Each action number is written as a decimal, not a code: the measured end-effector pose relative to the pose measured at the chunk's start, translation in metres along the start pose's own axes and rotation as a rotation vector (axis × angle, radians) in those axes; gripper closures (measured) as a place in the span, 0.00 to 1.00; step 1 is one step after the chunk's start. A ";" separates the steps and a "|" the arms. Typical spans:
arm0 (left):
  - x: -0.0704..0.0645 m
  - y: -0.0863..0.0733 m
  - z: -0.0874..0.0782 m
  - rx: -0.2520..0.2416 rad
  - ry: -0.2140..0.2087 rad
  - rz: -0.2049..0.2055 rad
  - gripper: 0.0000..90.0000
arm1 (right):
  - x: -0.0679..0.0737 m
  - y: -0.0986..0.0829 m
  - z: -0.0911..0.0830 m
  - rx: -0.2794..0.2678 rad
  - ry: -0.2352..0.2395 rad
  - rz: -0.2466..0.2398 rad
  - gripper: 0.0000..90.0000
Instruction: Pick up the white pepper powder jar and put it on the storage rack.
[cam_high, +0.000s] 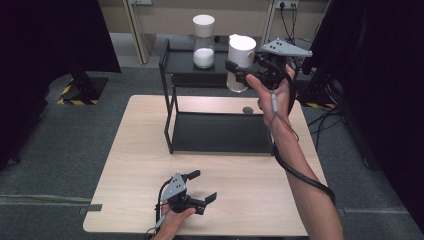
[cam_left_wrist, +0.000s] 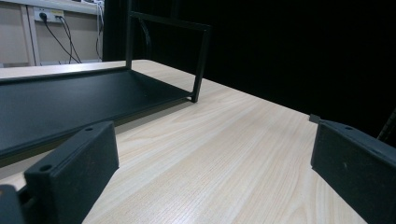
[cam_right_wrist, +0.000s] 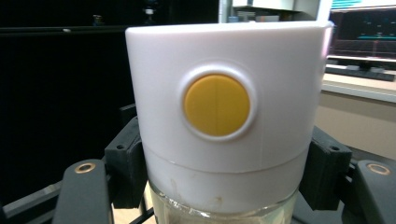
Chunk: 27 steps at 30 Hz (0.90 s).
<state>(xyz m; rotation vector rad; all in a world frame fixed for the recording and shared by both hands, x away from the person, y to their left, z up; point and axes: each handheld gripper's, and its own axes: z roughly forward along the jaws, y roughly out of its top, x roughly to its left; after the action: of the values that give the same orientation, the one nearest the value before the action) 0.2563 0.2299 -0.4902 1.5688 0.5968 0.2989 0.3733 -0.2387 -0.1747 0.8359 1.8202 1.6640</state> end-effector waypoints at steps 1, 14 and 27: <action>0.000 0.000 0.000 0.000 -0.001 0.003 0.00 | 0.000 0.002 0.003 0.001 -0.009 -0.001 0.34; -0.001 0.000 0.000 0.001 -0.011 0.004 0.00 | -0.008 0.021 0.035 0.019 -0.103 -0.008 0.34; -0.002 0.001 0.001 0.002 -0.016 0.012 0.00 | -0.017 0.020 0.056 0.027 -0.148 0.011 0.34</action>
<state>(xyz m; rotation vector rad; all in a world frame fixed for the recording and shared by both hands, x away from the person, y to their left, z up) 0.2553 0.2276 -0.4893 1.5756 0.5751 0.2944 0.4276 -0.2128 -0.1607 0.9563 1.7428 1.5439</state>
